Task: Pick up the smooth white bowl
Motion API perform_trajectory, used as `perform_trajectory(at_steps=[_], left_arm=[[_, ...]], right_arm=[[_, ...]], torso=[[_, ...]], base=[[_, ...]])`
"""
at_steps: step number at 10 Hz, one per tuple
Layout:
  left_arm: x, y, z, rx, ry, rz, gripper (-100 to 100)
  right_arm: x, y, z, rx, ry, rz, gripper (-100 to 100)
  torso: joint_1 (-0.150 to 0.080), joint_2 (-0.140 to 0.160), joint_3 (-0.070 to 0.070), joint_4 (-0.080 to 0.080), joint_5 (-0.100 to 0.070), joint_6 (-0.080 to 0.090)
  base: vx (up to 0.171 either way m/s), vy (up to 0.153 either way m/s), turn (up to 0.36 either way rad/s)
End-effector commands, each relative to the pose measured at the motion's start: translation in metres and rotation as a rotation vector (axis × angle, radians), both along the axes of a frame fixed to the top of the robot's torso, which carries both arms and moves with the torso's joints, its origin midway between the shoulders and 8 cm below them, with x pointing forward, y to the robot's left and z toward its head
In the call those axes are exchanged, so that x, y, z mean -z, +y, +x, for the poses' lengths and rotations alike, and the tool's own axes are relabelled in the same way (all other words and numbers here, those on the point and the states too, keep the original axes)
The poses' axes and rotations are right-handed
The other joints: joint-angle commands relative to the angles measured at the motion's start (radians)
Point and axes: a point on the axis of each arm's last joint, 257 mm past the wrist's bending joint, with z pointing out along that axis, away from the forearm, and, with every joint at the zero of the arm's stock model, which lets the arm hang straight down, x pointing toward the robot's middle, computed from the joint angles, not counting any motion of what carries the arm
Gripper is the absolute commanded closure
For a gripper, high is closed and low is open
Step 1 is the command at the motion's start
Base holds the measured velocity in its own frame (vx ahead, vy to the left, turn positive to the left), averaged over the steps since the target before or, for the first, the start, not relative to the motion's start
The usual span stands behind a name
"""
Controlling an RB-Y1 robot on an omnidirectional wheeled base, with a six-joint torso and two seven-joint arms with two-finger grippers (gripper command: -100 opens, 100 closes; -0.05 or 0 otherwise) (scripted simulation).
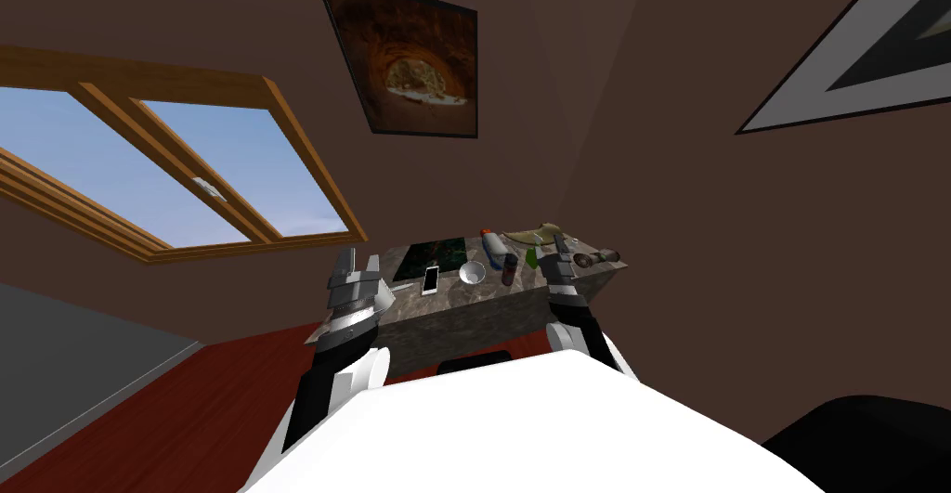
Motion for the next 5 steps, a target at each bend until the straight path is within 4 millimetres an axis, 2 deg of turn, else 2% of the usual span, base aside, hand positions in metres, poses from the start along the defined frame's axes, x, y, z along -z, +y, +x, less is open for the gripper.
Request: perform_trajectory(at_steps=[1, 5], left_arm=[[0.0, 0.0, 0.0, 0.0, 0.0, 0.0, 0], [0.0, 0.0, 0.0, 0.0, 0.0, 0.0, 0]], right_arm=[[-0.005, 0.004, 0.001, -0.016, -0.006, -0.037, -100], [-0.027, 0.024, 0.004, -0.067, -0.058, -0.162, -100]], torso=[[0.0, 0.0, 0.0, 0.0, 0.0, 0.0], [0.004, 0.002, 0.001, 0.0, 0.001, 0.0]], base=[[-0.007, 0.013, -0.017], [-0.027, 0.05, -0.037]])
